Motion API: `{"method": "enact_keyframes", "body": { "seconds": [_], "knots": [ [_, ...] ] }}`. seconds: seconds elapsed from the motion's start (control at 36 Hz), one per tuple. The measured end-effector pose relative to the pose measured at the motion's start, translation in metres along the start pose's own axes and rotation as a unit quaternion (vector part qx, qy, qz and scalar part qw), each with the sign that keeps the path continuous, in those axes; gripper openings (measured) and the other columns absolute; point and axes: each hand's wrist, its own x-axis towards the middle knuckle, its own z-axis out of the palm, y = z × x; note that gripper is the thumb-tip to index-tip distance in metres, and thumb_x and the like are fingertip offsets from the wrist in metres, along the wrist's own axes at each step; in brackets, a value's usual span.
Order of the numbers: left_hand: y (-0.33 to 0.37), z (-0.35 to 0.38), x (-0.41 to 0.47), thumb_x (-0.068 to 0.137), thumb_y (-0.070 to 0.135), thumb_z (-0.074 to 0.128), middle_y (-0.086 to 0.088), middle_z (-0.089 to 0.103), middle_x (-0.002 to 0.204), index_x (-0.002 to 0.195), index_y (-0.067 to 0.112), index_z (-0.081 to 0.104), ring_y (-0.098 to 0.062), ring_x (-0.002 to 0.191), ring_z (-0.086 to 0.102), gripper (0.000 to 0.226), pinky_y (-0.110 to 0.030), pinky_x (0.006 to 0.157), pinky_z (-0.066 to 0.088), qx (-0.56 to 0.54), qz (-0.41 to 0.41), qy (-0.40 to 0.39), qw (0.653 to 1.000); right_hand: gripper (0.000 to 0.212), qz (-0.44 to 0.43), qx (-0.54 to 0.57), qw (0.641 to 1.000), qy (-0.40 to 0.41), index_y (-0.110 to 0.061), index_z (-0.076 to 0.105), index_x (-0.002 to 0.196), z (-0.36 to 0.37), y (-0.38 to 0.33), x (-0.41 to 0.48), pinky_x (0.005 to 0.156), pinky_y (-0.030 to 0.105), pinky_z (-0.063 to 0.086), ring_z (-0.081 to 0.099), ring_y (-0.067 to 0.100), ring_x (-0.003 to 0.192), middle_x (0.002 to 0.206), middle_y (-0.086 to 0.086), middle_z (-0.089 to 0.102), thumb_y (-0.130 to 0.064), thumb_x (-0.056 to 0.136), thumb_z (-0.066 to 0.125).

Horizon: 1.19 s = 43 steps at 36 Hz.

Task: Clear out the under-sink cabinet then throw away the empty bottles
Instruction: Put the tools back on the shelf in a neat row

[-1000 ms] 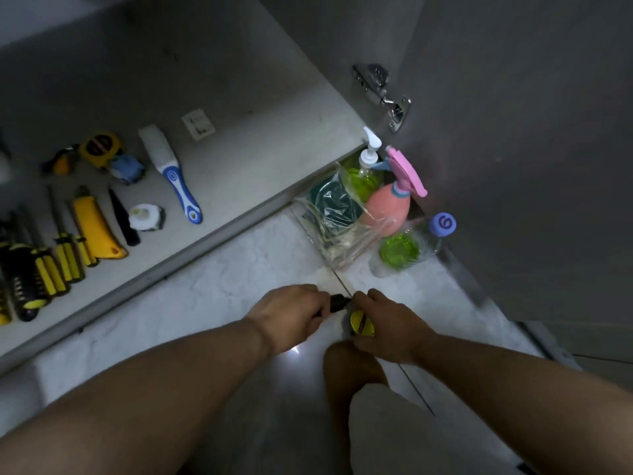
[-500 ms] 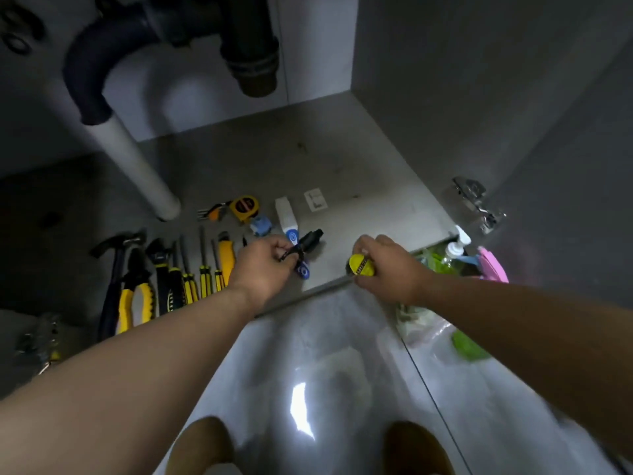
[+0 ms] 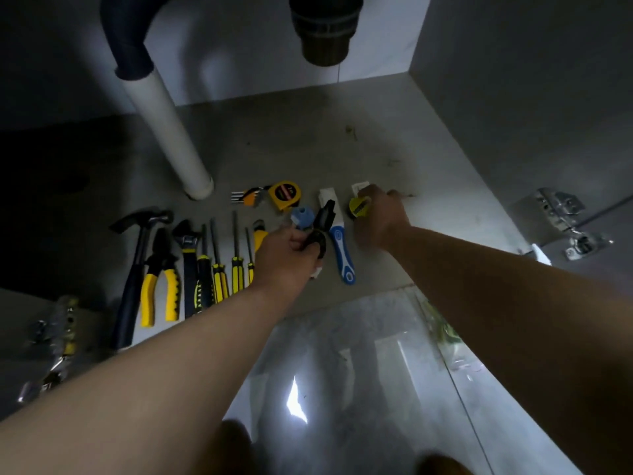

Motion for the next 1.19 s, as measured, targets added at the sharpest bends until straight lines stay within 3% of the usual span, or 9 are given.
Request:
{"method": "enact_keyframes", "body": {
  "seconds": [0.11,0.19,0.25,0.31,0.42,0.53,0.67,0.86,1.19],
  "knots": [
    [0.001,0.0,0.001,0.097,0.005,0.064,-0.008,0.072,0.091,0.099,0.01,0.065,-0.016,0.074,0.075,0.005,-0.031,0.072,0.063,-0.018,-0.022,-0.019,0.999,0.055,0.0,0.075,0.997,0.025,-0.015,0.045,0.142,-0.002,0.0,-0.013,0.088,0.02,0.036,0.053,0.033,0.115,0.135,0.016,0.046,-0.013,0.089,0.059],
    [0.006,0.005,0.0,0.096,0.002,0.065,-0.004,0.072,0.082,0.09,0.011,0.064,-0.011,0.063,0.073,0.011,-0.026,0.064,0.062,-0.048,-0.034,-0.023,0.998,0.021,0.012,0.212,0.976,0.042,-0.011,0.066,0.108,-0.012,-0.002,-0.039,0.071,0.025,0.047,0.062,0.023,0.086,0.102,0.008,0.066,-0.02,0.092,0.055],
    [0.01,0.01,-0.002,0.094,0.002,0.067,-0.004,0.071,0.077,0.083,0.013,0.061,-0.009,0.056,0.071,0.017,-0.021,0.054,0.058,-0.065,-0.04,-0.029,0.997,0.018,0.047,0.335,0.939,-0.059,-0.013,0.067,0.09,-0.021,-0.003,-0.06,0.053,0.019,0.046,0.062,0.017,0.067,0.077,0.003,0.067,-0.029,0.094,0.059],
    [0.012,0.017,-0.005,0.093,0.003,0.07,-0.004,0.071,0.074,0.082,0.013,0.059,-0.008,0.051,0.069,0.018,-0.019,0.05,0.055,-0.06,-0.049,-0.033,0.996,0.027,0.053,0.381,0.908,-0.164,-0.008,0.068,0.094,-0.025,-0.001,-0.076,0.054,0.019,0.047,0.064,0.016,0.066,0.079,0.007,0.069,-0.034,0.095,0.063],
    [0.012,0.027,-0.01,0.088,0.01,0.077,-0.009,0.073,0.082,0.085,0.013,0.062,-0.005,0.047,0.066,0.015,-0.015,0.044,0.049,0.019,-0.036,-0.051,0.998,0.012,0.026,0.373,0.913,-0.163,-0.008,0.066,0.088,-0.027,0.009,-0.089,0.053,0.016,0.045,0.063,0.011,0.062,0.076,0.008,0.069,-0.015,0.096,0.063],
    [0.008,0.031,-0.014,0.088,0.019,0.077,-0.001,0.074,0.084,0.09,0.015,0.072,-0.01,0.07,0.067,0.007,-0.022,0.064,0.053,0.119,-0.003,-0.054,0.991,0.012,0.053,0.311,0.942,-0.117,-0.011,0.065,0.086,-0.027,0.023,-0.086,0.044,0.013,0.043,0.061,0.01,0.055,0.07,0.005,0.066,-0.012,0.097,0.06],
    [0.004,0.029,-0.014,0.09,0.014,0.066,0.003,0.075,0.09,0.091,0.017,0.074,-0.009,0.087,0.067,0.008,-0.025,0.079,0.054,0.199,0.05,-0.042,0.978,0.011,0.047,0.11,0.992,-0.049,-0.016,0.065,0.083,-0.022,0.036,-0.069,0.076,0.029,0.052,0.065,0.023,0.085,0.092,0.007,0.069,-0.014,0.093,0.059],
    [0.003,0.025,-0.018,0.092,0.016,0.061,0.009,0.072,0.084,0.09,0.02,0.074,0.0,0.078,0.063,0.014,-0.014,0.064,0.044,0.236,0.082,-0.062,0.966,0.011,-0.034,0.002,0.999,-0.016,-0.019,0.069,0.091,-0.018,0.033,-0.071,0.078,0.033,0.054,0.064,0.024,0.088,0.095,0.004,0.069,-0.019,0.094,0.058],
    [-0.013,0.078,-0.054,0.089,0.02,0.066,0.004,0.07,0.071,0.079,0.019,0.07,-0.015,0.055,0.068,0.011,-0.035,0.061,0.063,0.278,0.083,-0.252,0.923,0.019,-0.053,-0.075,0.995,-0.042,-0.017,0.073,0.089,-0.097,0.115,-0.106,0.081,0.035,0.054,0.067,0.027,0.088,0.088,0.006,0.073,-0.014,0.087,0.054]
  ]
}}
